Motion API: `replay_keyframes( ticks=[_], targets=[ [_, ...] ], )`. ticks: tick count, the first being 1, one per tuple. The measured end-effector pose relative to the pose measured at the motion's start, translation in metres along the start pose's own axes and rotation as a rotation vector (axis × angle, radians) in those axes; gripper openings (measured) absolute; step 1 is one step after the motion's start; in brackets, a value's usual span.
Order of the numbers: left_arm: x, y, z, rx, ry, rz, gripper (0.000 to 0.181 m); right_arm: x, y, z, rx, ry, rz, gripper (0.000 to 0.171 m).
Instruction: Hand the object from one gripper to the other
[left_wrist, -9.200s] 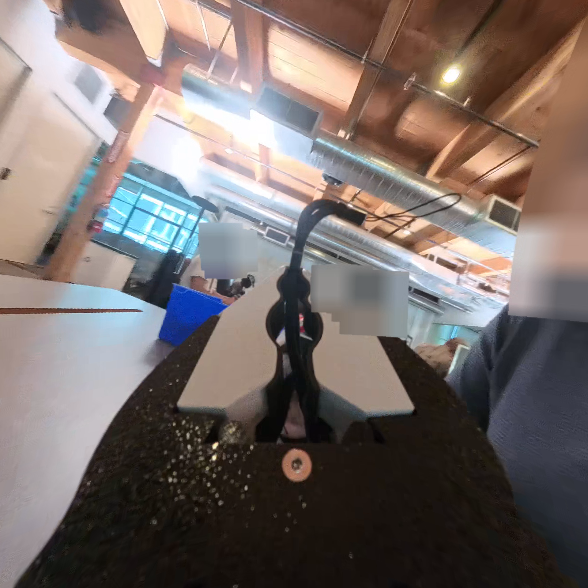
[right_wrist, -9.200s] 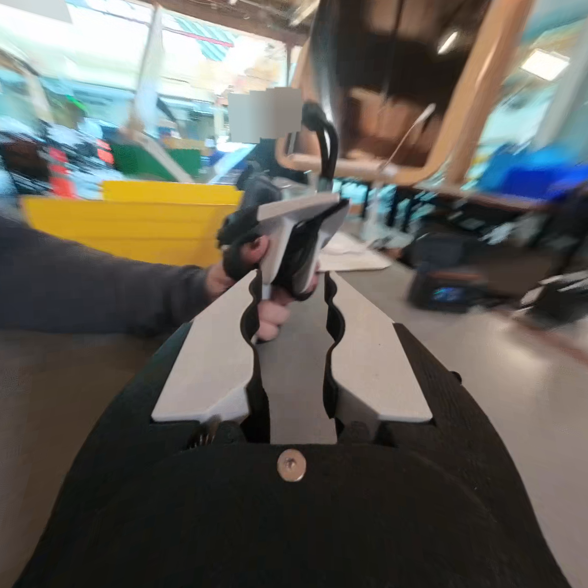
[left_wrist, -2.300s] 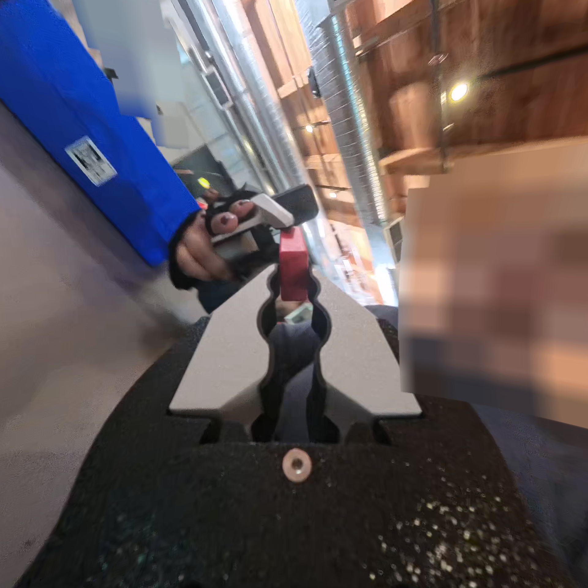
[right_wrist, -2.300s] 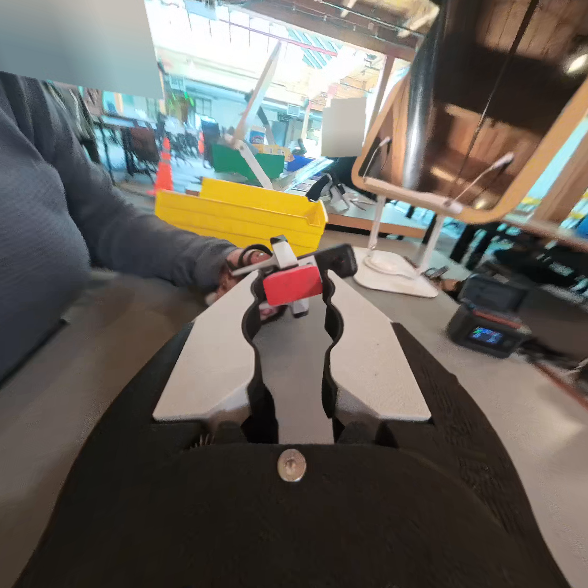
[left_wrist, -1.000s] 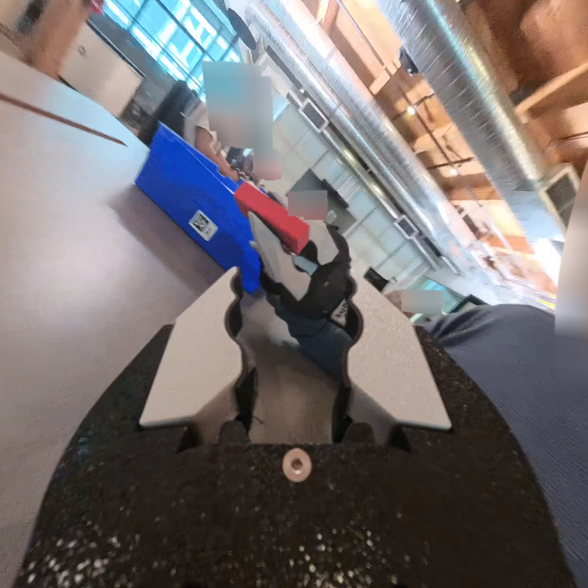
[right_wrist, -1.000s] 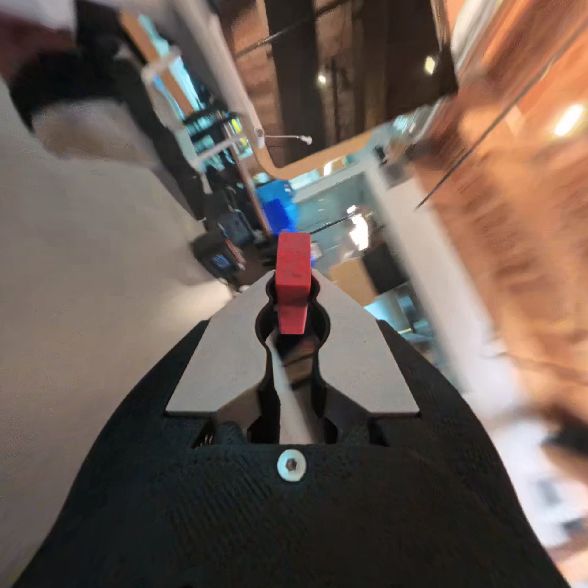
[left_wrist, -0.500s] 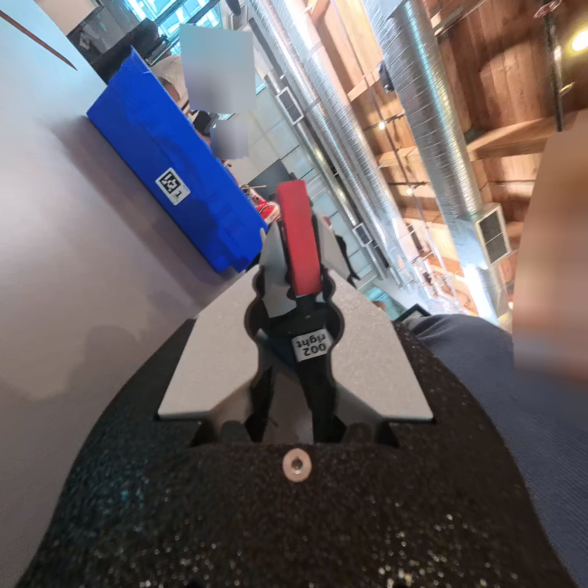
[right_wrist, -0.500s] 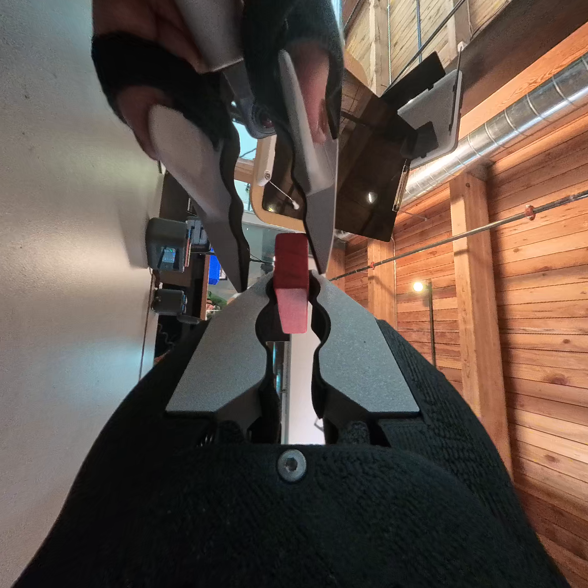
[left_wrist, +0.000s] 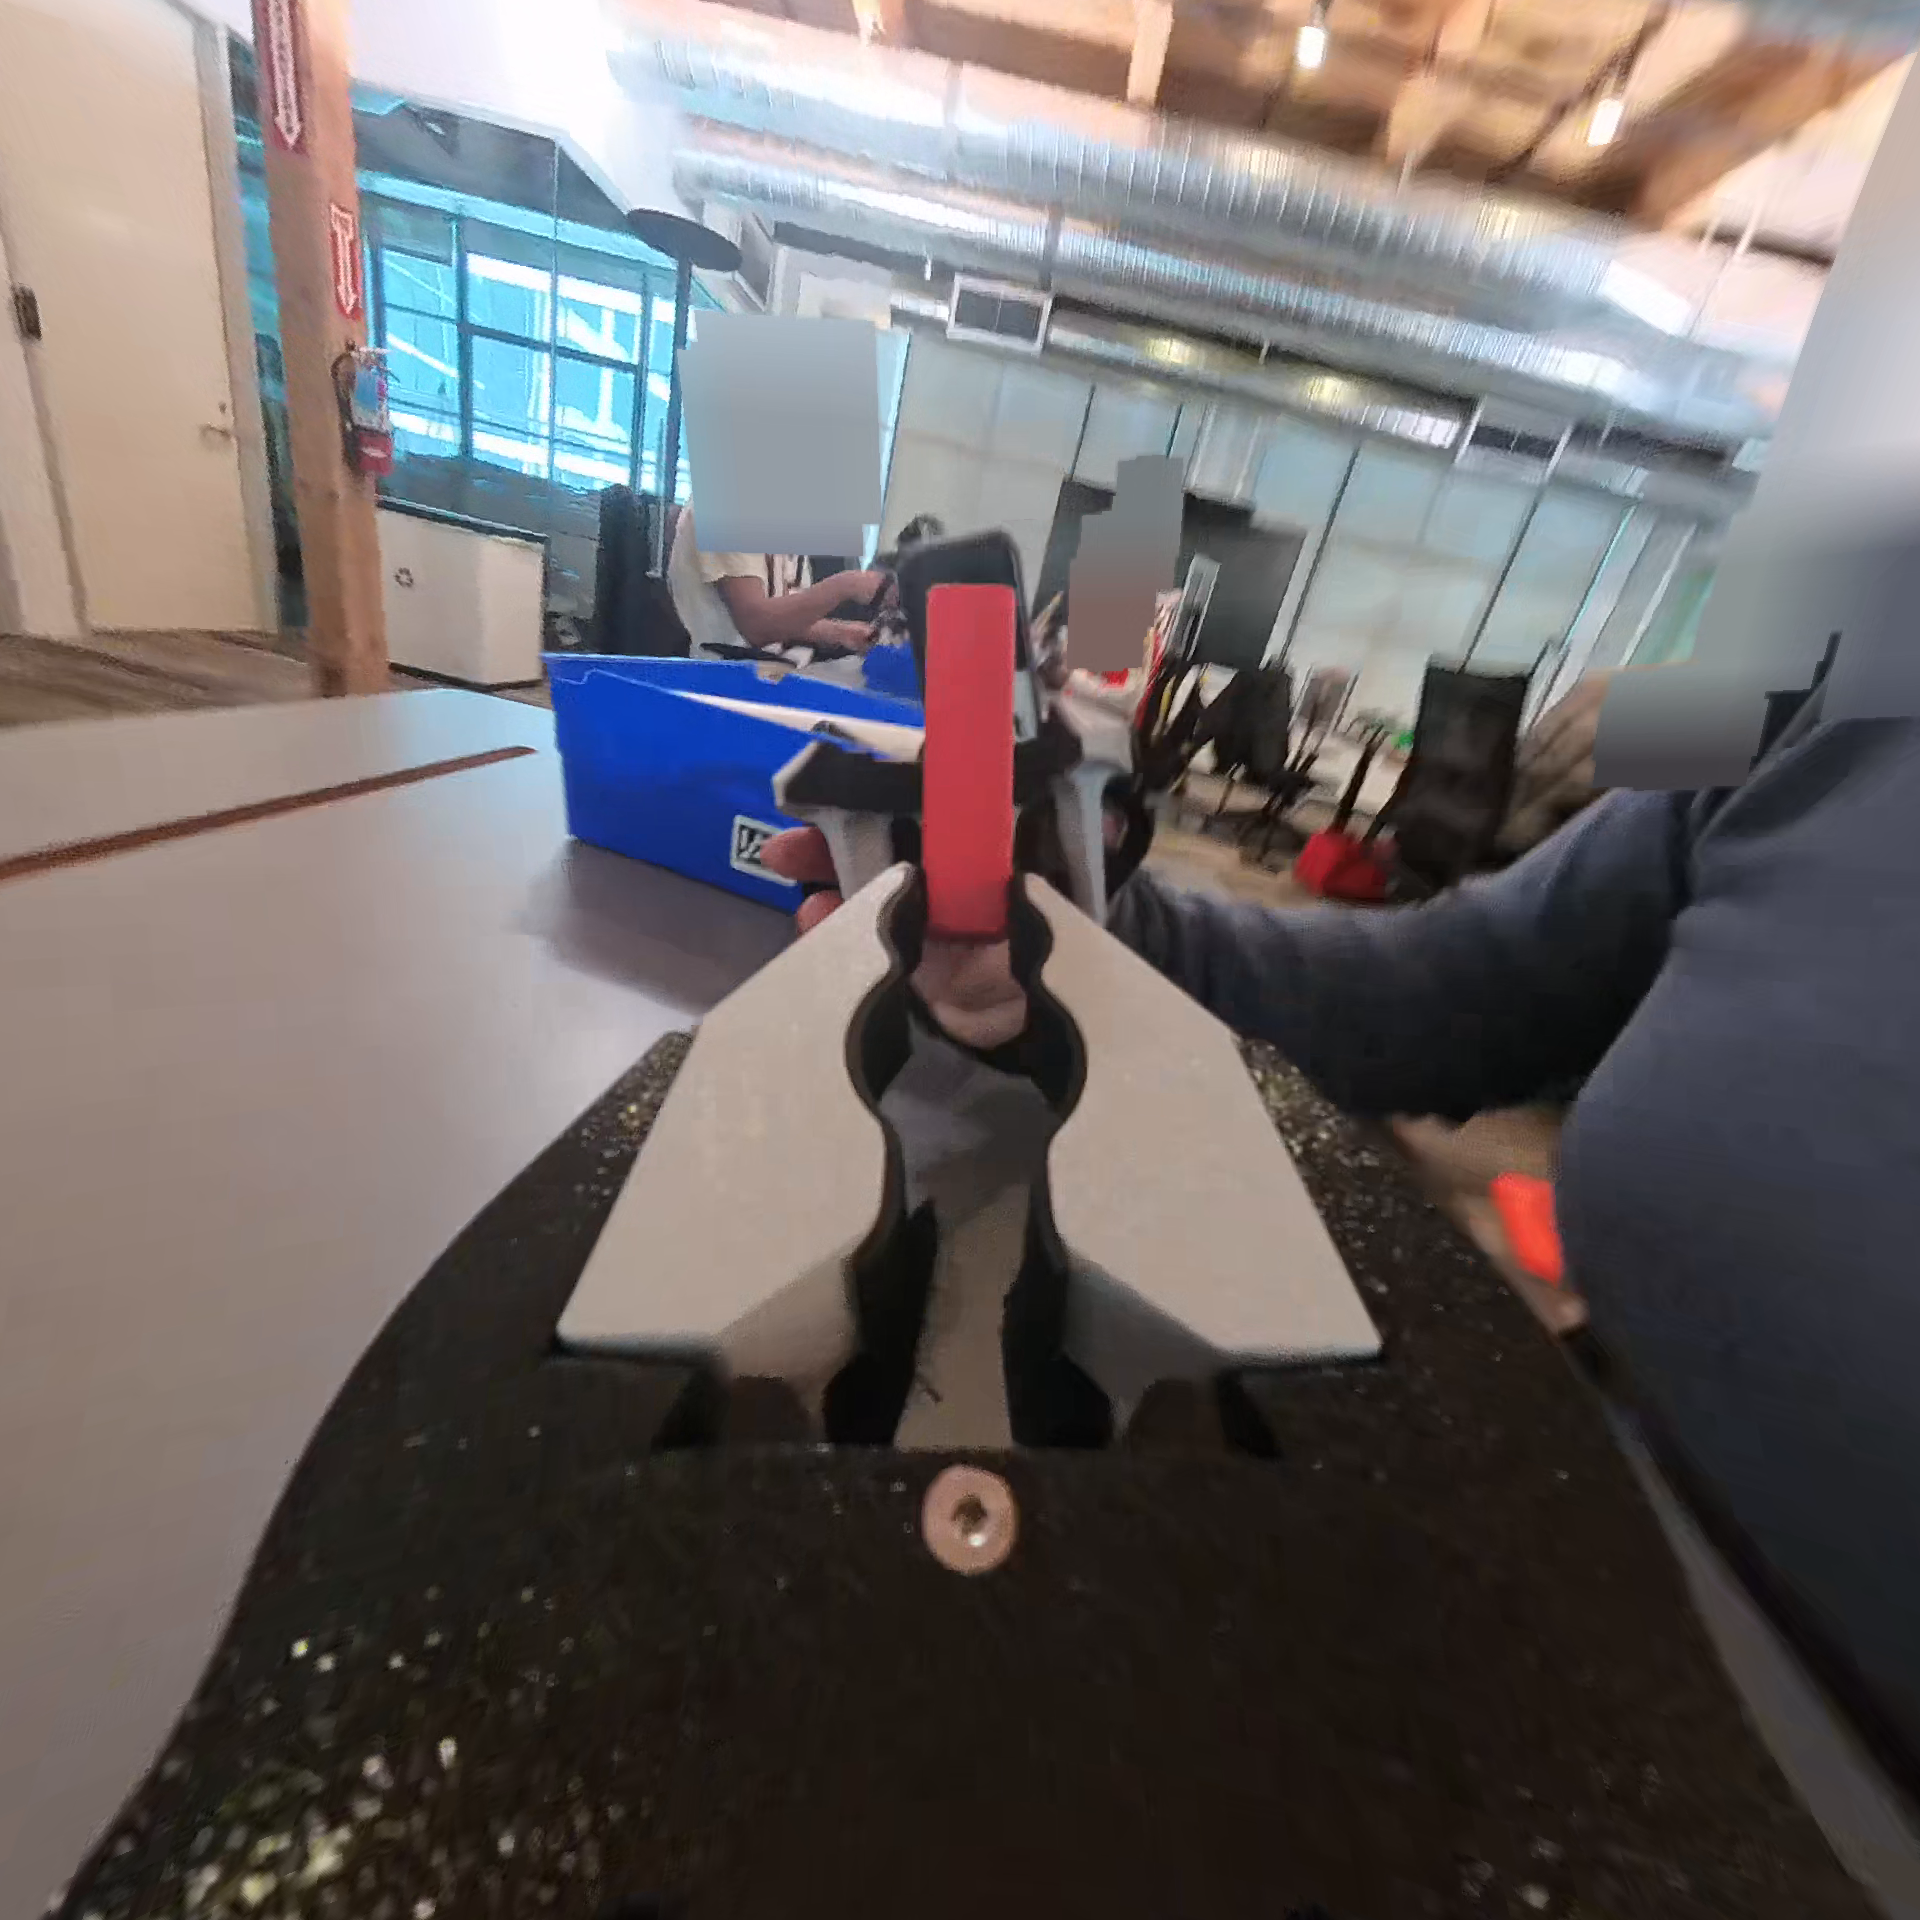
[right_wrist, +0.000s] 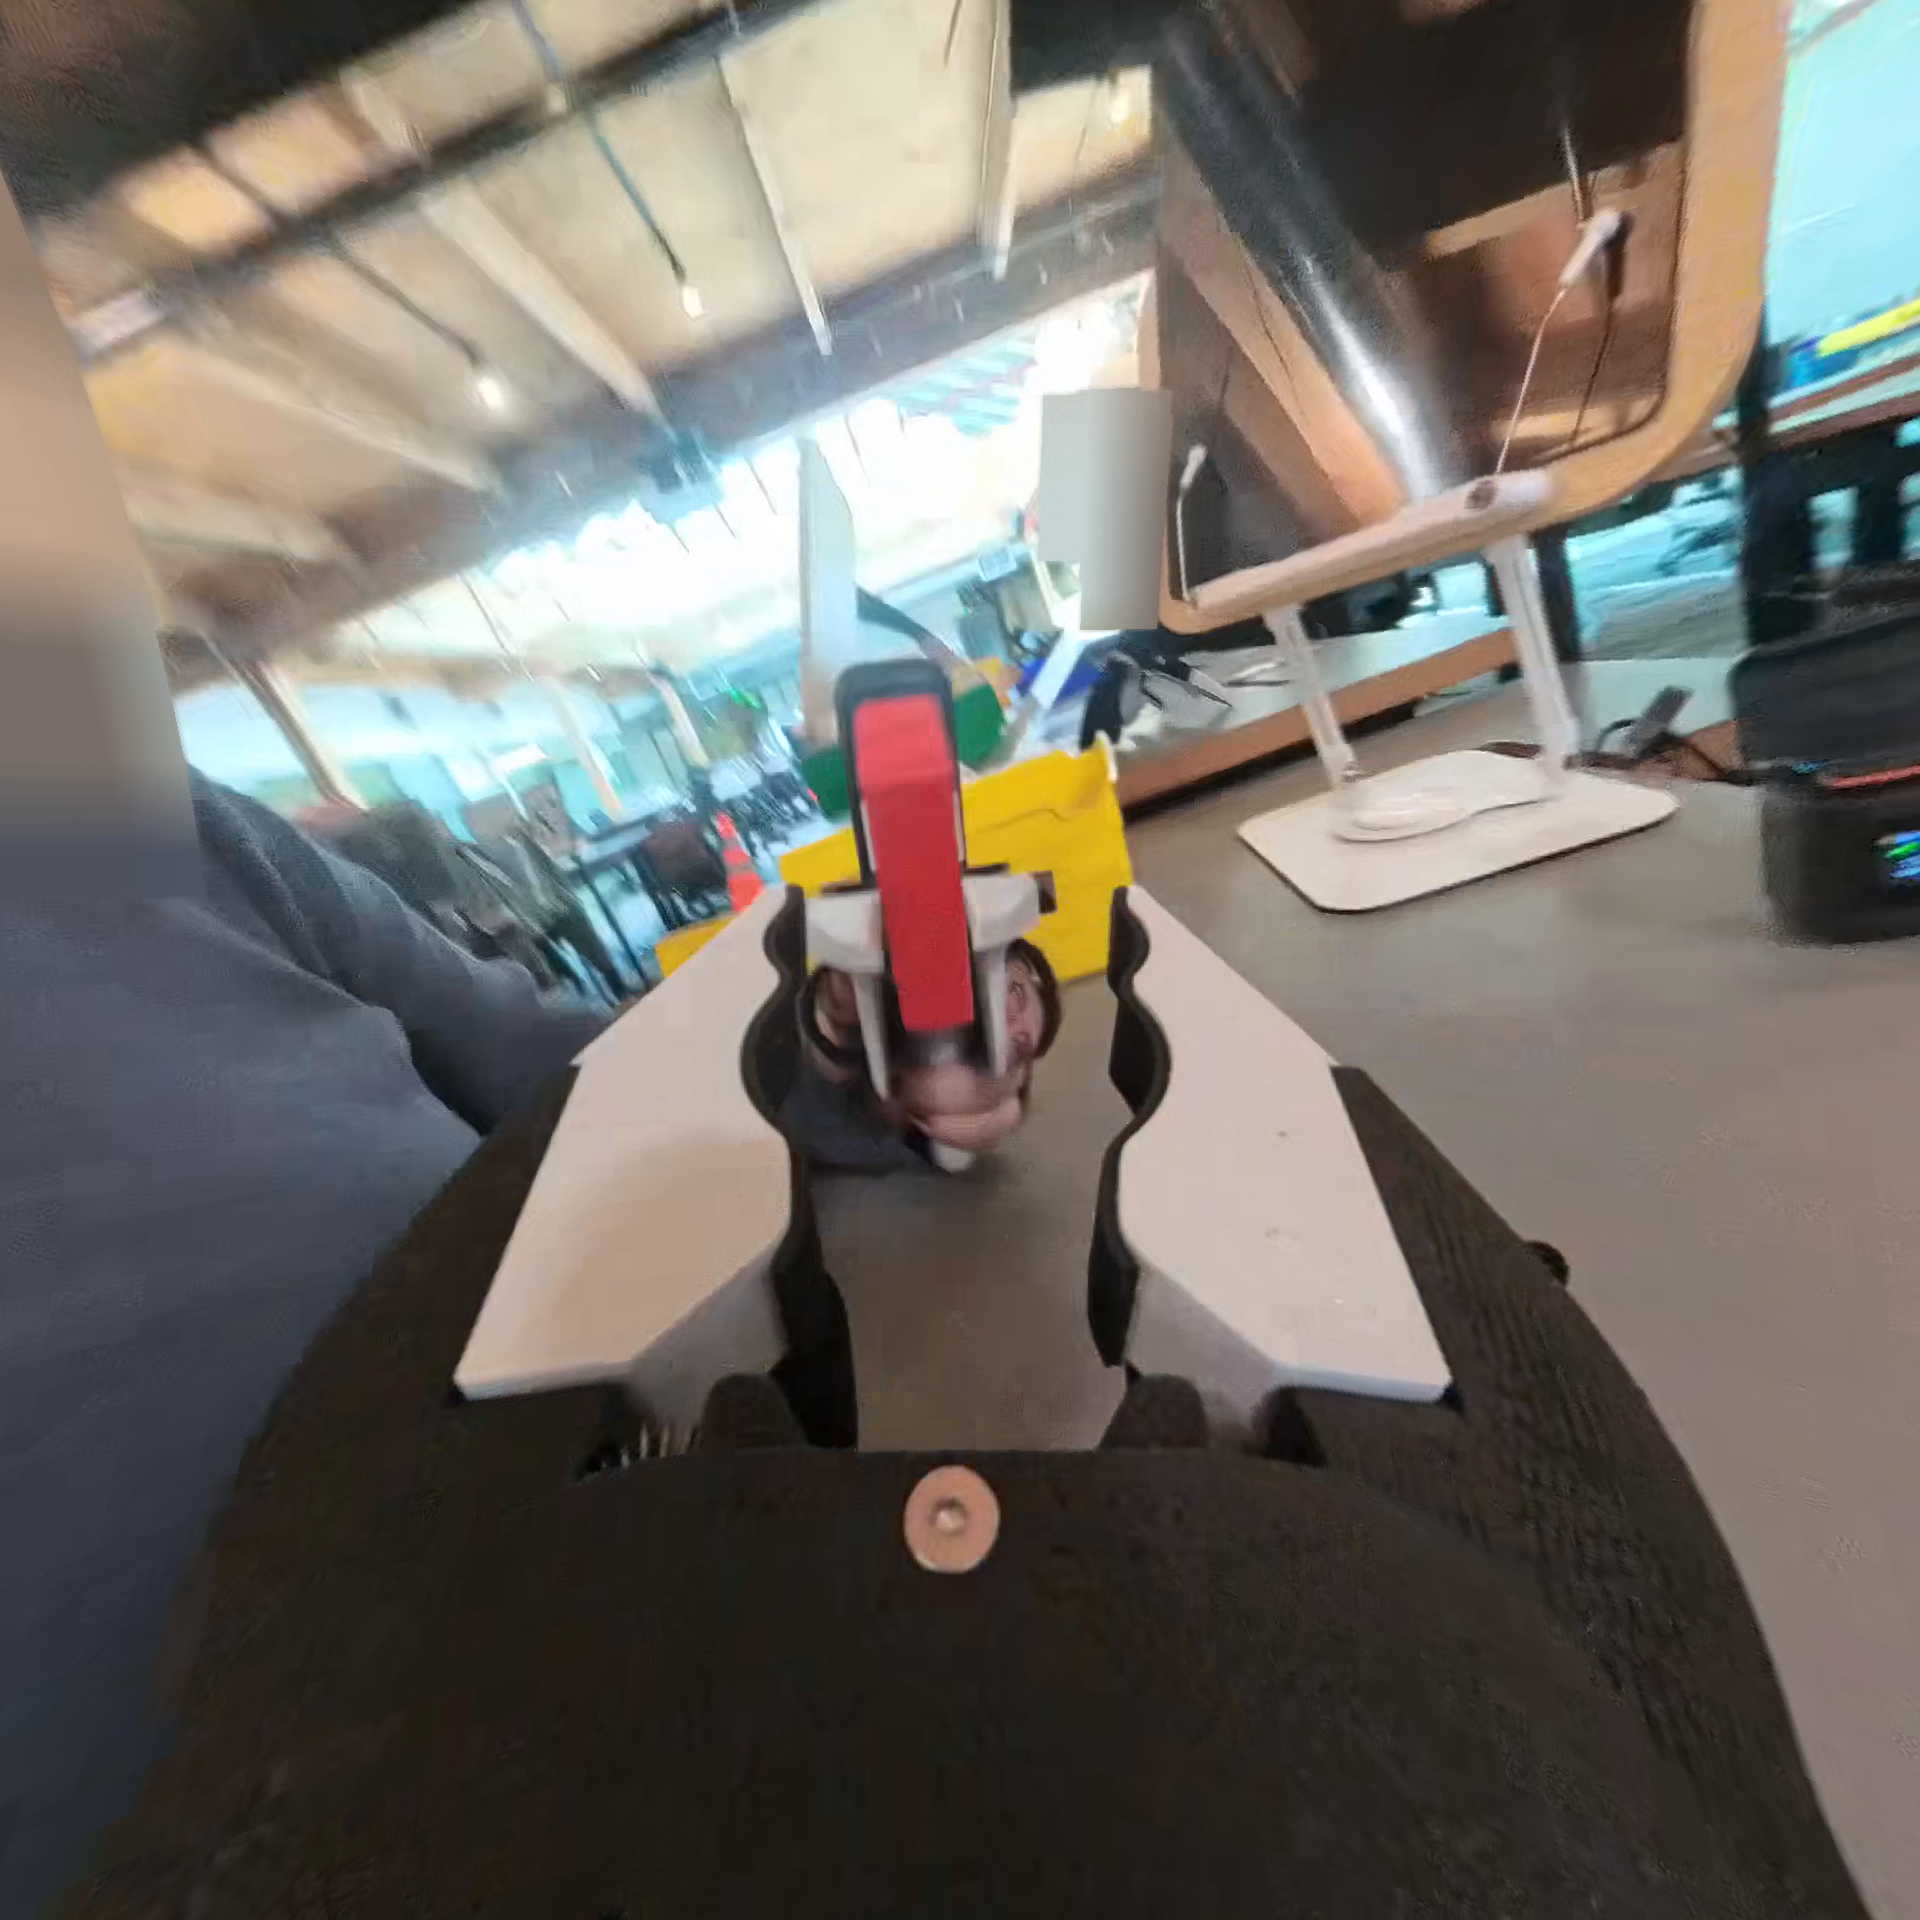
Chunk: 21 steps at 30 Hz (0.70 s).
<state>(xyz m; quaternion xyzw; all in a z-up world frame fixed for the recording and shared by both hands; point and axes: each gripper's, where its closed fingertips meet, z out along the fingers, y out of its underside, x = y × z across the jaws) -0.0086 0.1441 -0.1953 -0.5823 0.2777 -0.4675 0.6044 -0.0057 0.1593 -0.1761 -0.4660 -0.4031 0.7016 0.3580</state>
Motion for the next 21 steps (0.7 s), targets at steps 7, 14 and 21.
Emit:
replay_keyframes(
  ticks=[7, 14, 21],
  targets=[
    [-0.015, 0.002, 0.001, -0.007, -0.182, 0.175, 0.039, -0.001, -0.005, 0.0, -0.075, 0.104, -0.188, 0.015],
    [-0.042, 0.007, -0.007, -0.055, -0.383, 0.372, 0.051, 0.007, -0.107, -0.106, -0.134, 0.831, -0.584, 0.015],
    [-0.043, 0.007, -0.007, -0.058, -0.403, 0.4, 0.043, 0.017, -0.104, -0.242, -0.205, 1.439, -0.333, 0.016]
  ],
)
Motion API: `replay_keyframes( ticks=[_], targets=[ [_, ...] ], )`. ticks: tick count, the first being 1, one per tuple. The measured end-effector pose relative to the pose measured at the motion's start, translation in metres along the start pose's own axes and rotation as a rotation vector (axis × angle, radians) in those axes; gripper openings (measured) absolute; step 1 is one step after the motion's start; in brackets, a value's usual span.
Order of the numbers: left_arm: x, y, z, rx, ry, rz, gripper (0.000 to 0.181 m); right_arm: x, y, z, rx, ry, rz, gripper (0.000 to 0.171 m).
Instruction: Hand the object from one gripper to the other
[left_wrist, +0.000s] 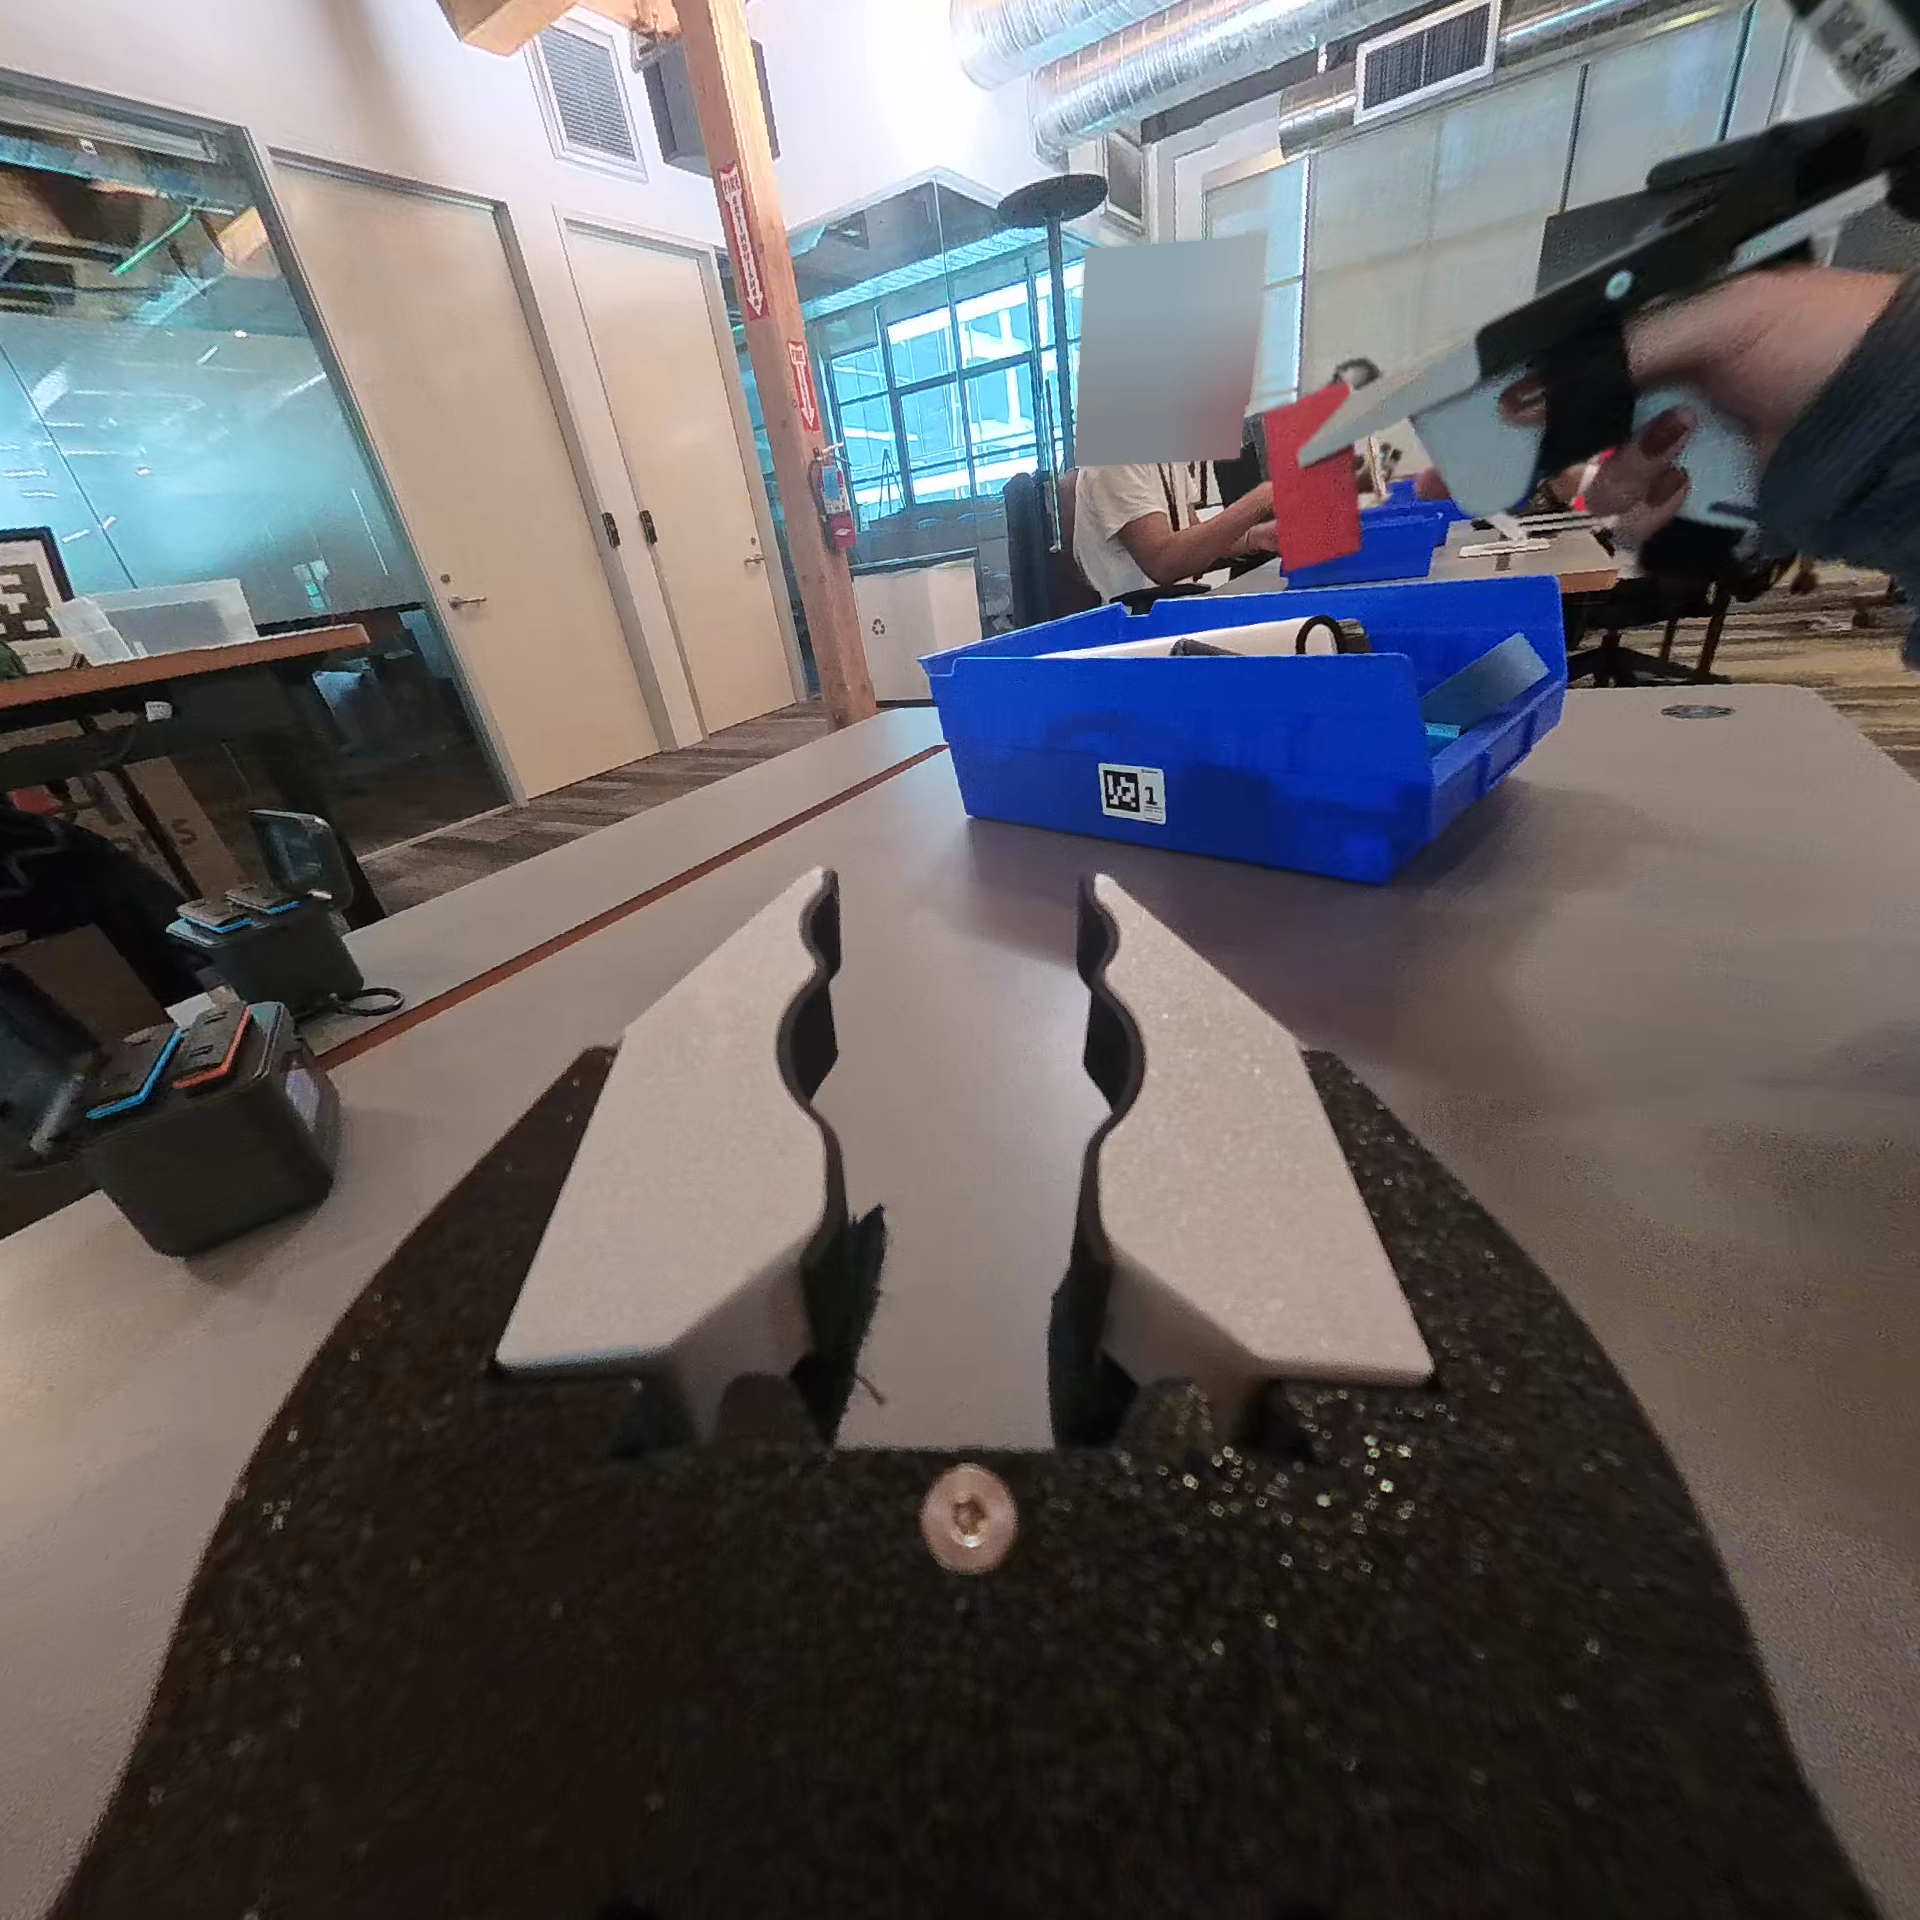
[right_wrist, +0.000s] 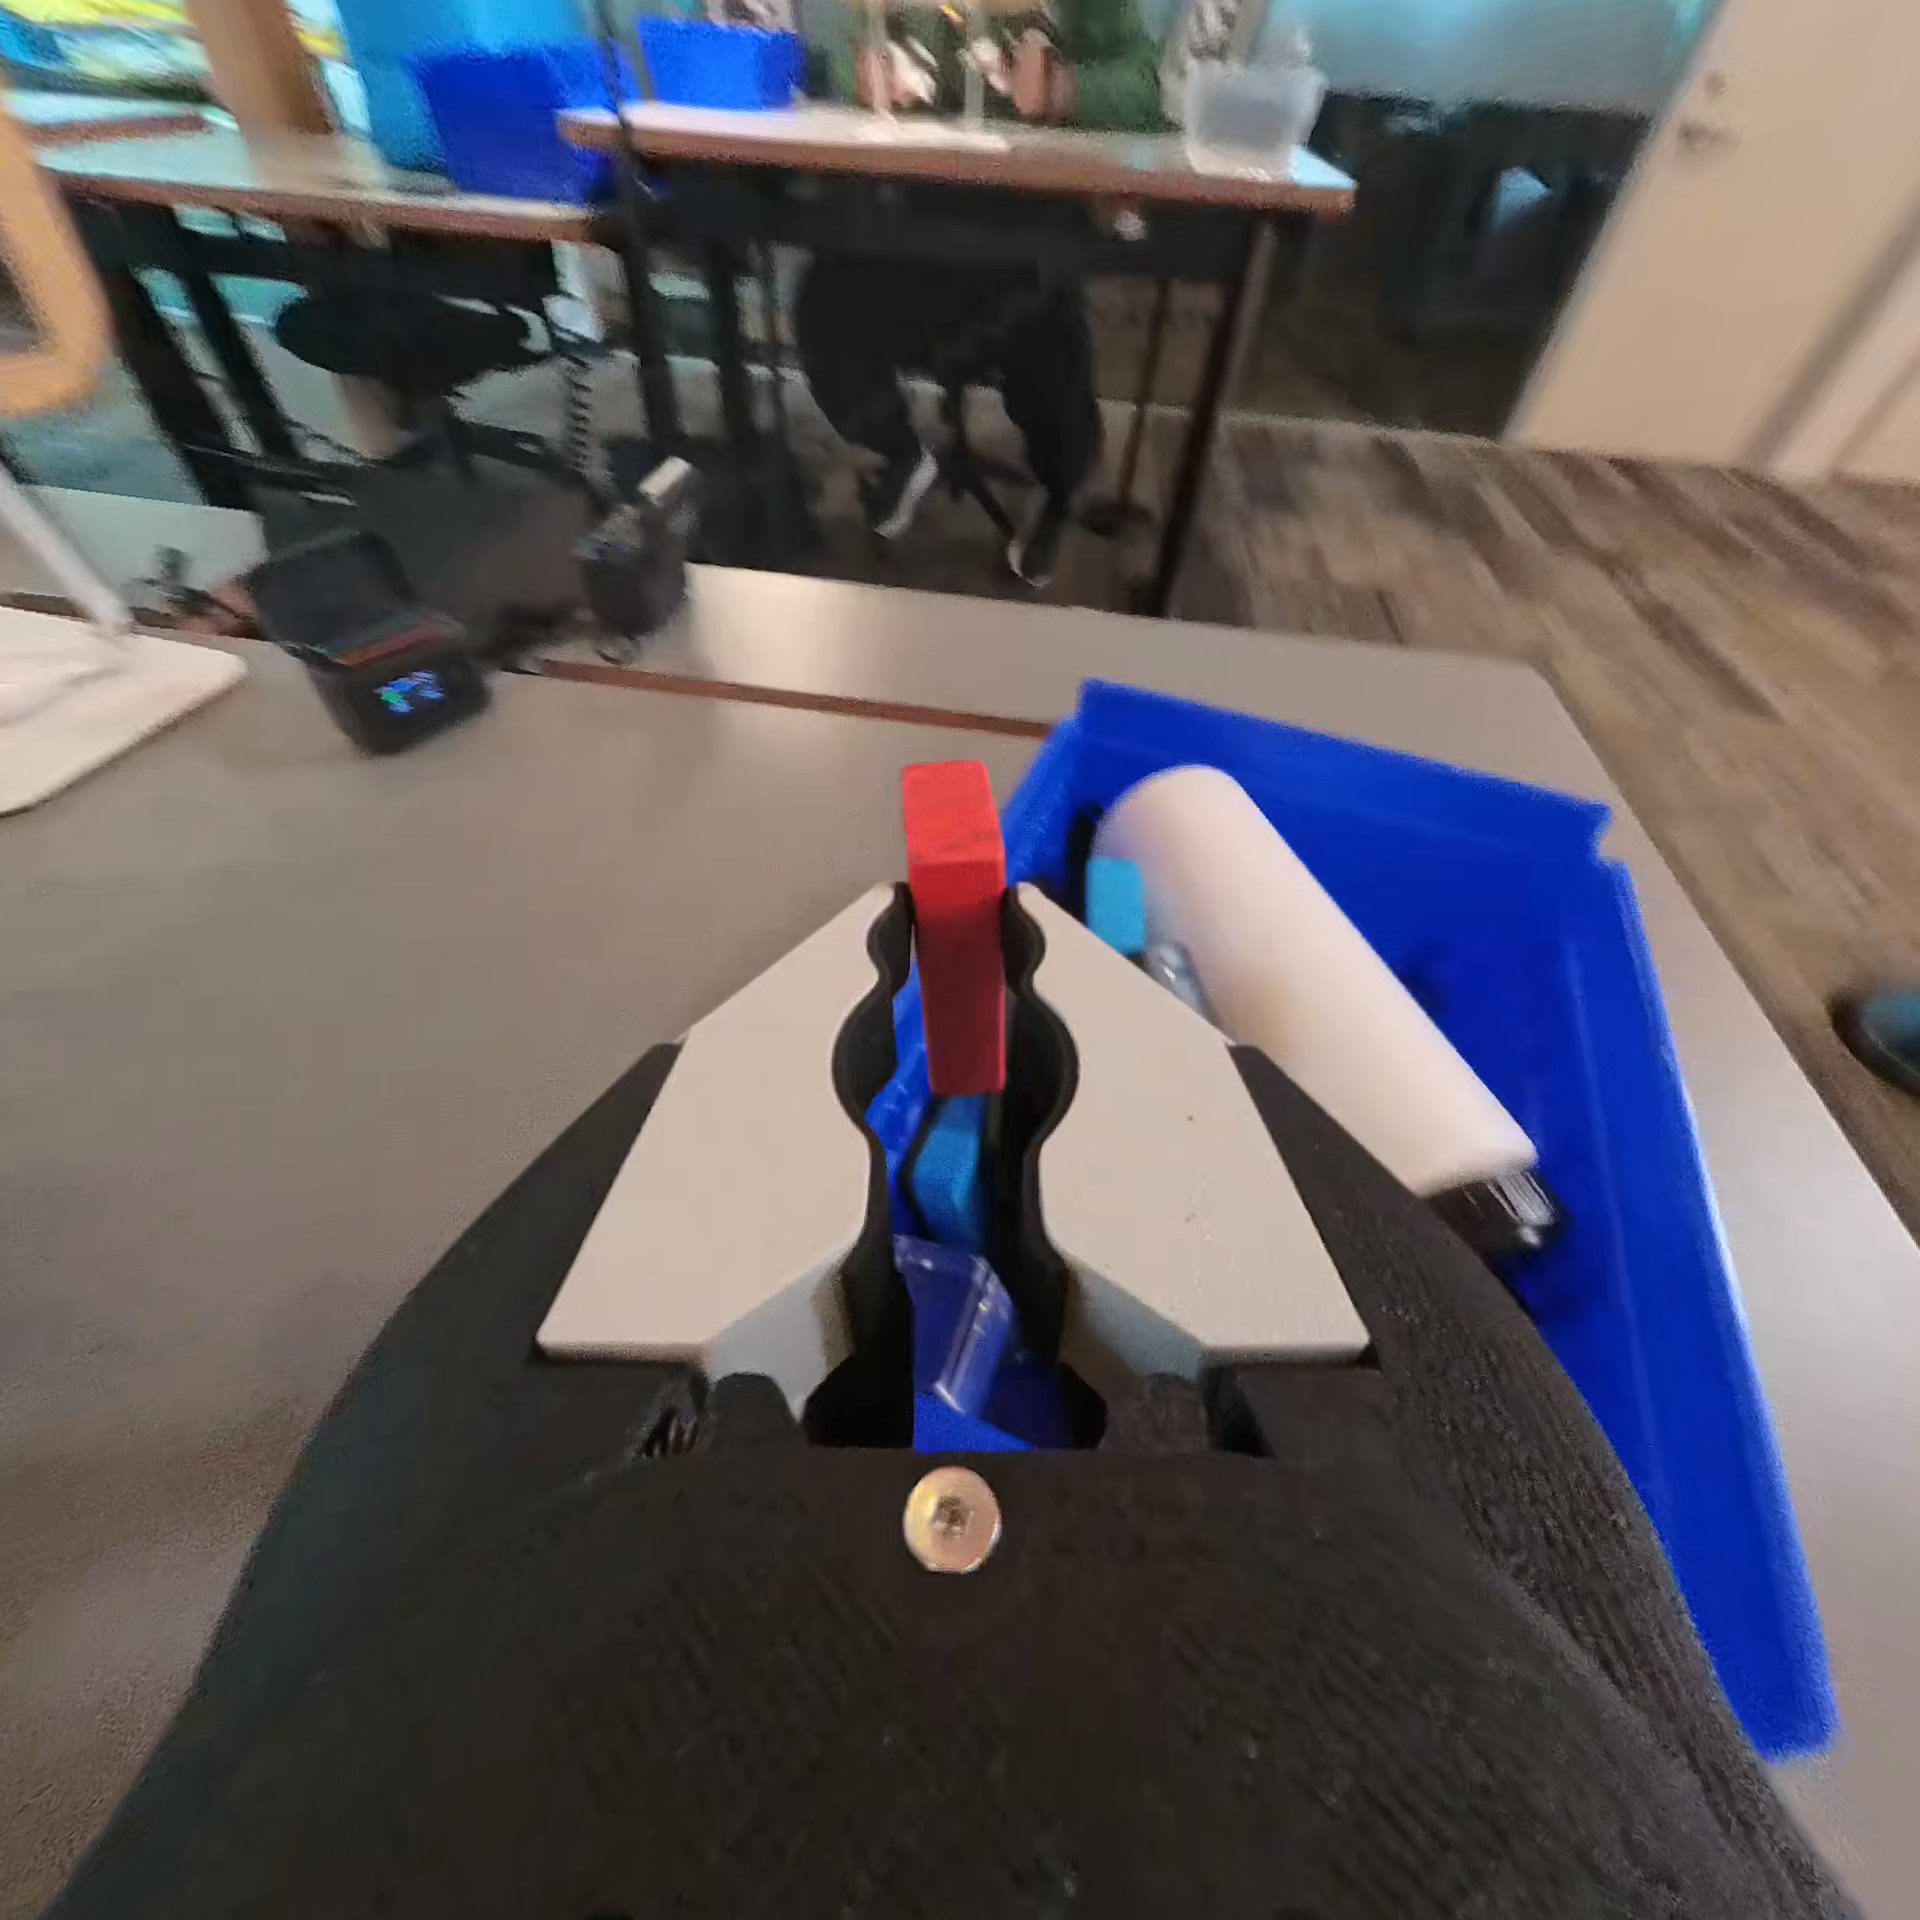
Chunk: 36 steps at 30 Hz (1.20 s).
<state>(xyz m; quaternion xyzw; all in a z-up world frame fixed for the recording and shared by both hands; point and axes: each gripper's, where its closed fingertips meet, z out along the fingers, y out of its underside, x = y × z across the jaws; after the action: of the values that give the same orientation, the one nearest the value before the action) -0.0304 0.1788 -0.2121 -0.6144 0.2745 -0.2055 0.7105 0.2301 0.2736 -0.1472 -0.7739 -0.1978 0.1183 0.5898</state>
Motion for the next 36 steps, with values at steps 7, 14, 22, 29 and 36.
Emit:
replay_keyframes(
  ticks=[7, 14, 22, 29, 36],
  targets=[
    [-0.005, -0.001, -0.001, 0.011, -0.006, -0.049, 0.041, 0.001, -0.001, 0.008, 0.032, 0.056, 0.029, 0.043],
    [-0.008, -0.003, -0.002, 0.023, -0.015, -0.061, 0.04, -0.143, -0.054, 0.04, 0.481, -0.292, 0.004, 0.04],
    [-0.009, -0.004, -0.004, 0.034, -0.028, -0.062, 0.034, -0.231, 0.012, 0.075, 0.589, -0.321, -0.285, 0.032],
    [-0.012, -0.002, -0.005, 0.003, -0.037, -0.09, 0.039, -0.252, 0.024, 0.072, 0.601, -0.365, -0.454, 0.027],
    [0.017, -0.103, -0.046, 0.125, 0.015, -0.323, 0.05, -0.255, 0.027, 0.073, 0.585, -0.407, -0.437, 0.027]
  ],
)
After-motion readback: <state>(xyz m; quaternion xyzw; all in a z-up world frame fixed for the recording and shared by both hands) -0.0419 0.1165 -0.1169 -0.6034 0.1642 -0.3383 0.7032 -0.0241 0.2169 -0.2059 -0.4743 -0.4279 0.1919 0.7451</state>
